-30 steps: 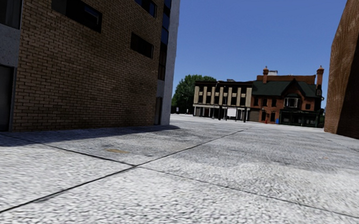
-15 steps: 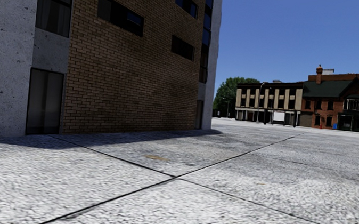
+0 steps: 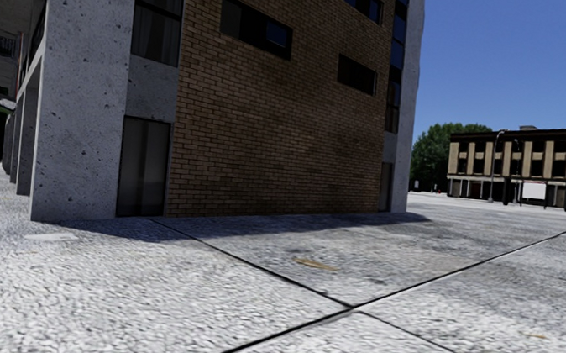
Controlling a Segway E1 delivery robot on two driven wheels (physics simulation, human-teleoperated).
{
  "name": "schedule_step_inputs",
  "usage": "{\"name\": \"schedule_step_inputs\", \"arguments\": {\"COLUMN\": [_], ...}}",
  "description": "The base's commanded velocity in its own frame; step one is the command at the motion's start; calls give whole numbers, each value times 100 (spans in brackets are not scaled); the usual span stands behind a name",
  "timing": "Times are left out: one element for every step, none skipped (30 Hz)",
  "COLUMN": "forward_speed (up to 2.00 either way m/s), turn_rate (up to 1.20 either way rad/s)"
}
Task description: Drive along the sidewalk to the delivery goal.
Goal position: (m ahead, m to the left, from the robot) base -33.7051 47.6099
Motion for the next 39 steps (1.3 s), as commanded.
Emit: {"name": "schedule_step_inputs", "arguments": {"forward_speed": [75, 75, 75, 75, 75, 75, 76, 76, 76, 76, 76, 76, 76, 76, 76, 76, 76, 76, 76, 76, 76, 77, 79, 79, 80, 80, 82, 84, 86, 88, 88, 89, 90, 91, 91, 91, 91, 91, 91], "turn_rate": [53, 53, 53, 53, 53, 53, 53, 53, 54, 54, 54, 54, 54, 54, 54, 54, 54, 54, 54, 54, 54, 54, 54, 54, 54, 54, 54, 54, 54, 54, 54, 54, 54, 54, 54, 54, 54, 54, 54]}}
